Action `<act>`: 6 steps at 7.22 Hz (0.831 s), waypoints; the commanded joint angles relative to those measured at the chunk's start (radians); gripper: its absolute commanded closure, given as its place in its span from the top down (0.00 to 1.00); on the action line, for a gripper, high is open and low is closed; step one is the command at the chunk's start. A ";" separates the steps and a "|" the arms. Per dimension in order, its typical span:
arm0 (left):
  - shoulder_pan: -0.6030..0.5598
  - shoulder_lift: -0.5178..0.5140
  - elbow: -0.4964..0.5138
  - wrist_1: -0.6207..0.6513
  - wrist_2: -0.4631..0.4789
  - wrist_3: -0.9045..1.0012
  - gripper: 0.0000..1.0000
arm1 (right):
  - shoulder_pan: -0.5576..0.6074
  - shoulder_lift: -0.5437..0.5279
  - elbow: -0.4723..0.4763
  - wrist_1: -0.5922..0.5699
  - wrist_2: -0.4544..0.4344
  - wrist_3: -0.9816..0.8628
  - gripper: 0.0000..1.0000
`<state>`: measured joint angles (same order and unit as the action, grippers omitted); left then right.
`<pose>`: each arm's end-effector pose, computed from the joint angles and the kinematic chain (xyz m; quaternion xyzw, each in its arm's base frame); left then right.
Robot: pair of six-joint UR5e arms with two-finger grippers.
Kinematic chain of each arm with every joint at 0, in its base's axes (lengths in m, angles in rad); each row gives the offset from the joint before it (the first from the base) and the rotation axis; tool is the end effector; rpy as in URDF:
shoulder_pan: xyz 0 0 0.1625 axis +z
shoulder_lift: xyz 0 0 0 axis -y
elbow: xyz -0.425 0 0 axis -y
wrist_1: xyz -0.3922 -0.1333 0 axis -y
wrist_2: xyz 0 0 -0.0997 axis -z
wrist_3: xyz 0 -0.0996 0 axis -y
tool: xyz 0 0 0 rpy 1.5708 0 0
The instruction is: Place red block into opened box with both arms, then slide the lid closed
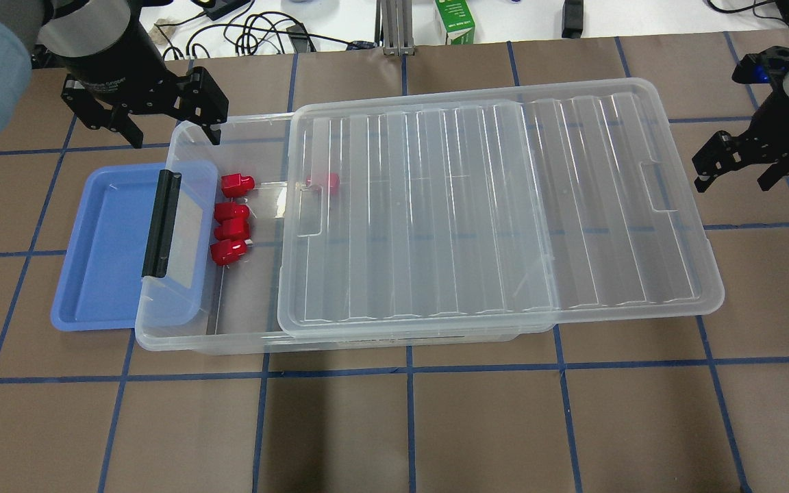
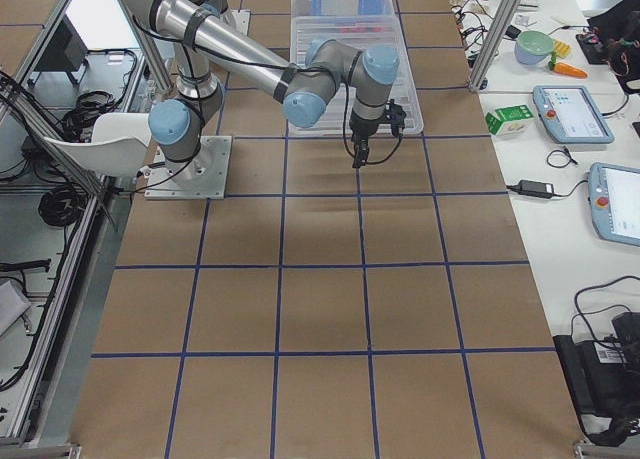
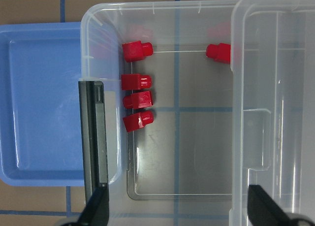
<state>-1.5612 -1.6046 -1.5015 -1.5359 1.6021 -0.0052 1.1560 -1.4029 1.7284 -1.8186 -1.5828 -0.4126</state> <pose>-0.1253 -0.5140 0.5089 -0.0079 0.9992 -0.0352 0.0157 -0.0944 -0.5422 0.3491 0.0009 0.9992 0.0380 0.0101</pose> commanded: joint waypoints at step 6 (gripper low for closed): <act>0.046 -0.001 0.009 -0.009 -0.033 -0.001 1.00 | 0.186 0.004 0.002 -0.001 0.018 0.269 1.00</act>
<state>-1.5281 -1.6076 -1.4914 -1.5440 1.5891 -0.0062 1.2870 -1.4012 1.7309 -1.8177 -1.5645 -0.2290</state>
